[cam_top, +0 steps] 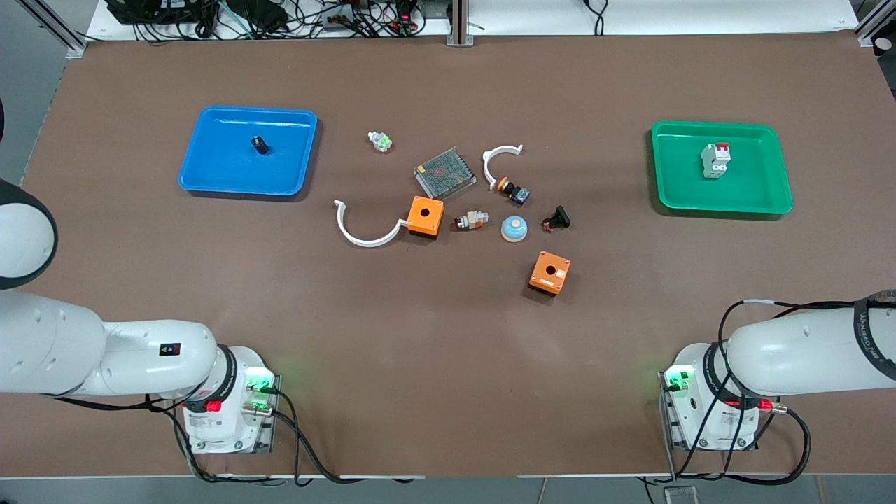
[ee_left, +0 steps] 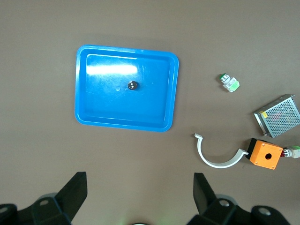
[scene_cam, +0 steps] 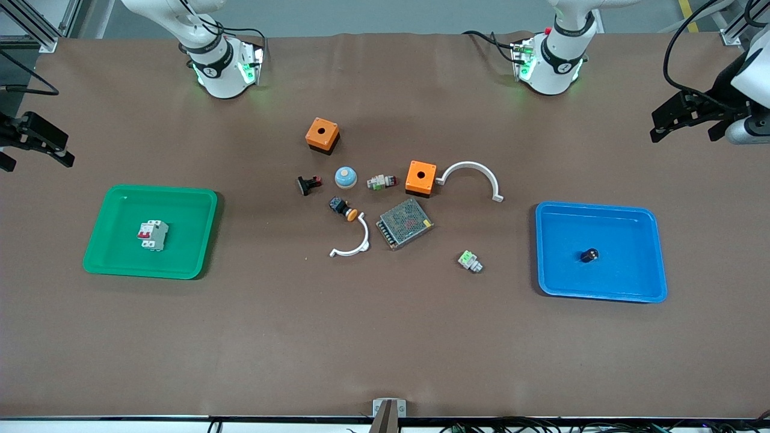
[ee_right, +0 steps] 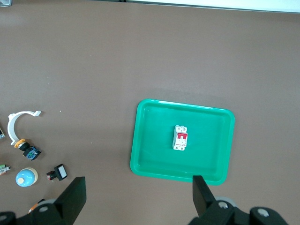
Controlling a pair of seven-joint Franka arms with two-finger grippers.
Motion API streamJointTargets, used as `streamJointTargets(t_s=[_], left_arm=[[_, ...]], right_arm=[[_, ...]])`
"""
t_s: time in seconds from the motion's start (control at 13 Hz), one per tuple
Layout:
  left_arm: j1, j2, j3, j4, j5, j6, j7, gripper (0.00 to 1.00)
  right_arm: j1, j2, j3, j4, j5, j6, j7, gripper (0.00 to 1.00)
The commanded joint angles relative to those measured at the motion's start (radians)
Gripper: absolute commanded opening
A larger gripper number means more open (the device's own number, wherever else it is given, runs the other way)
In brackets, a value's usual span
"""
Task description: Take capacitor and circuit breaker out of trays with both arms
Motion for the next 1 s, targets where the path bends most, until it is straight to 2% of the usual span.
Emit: streamJointTargets(t_s=[0.0, 0.54, 0.77, 0.92], left_arm=[[0.003, 0.005, -0.003, 0.019, 0.020, -0.013, 0.015, 1.00], [0.009, 0.031, 0.002, 0.020, 0.021, -0.013, 0.015, 1.00], [0.021, 0.103, 0.009, 0.016, 0.023, -0.001, 0.012, 1.00], [0.018, 0.168, 0.008, -0.009, 0.095, 0.070, -0.003, 1.00]], right_arm=[[0.004, 0.001, -0.001, 0.008, -0.003, -0.008, 0.003, 1.00], [0.004, -0.002, -0.001, 0.017, -0.016, 0.000, 0.003, 1.00], [0.001, -0.004, -0.001, 0.051, -0.020, -0.006, 0.005, 1.00], [-0.010, 0.002, -0.004, 0.048, -0.026, 0.000, 0.009, 1.00]])
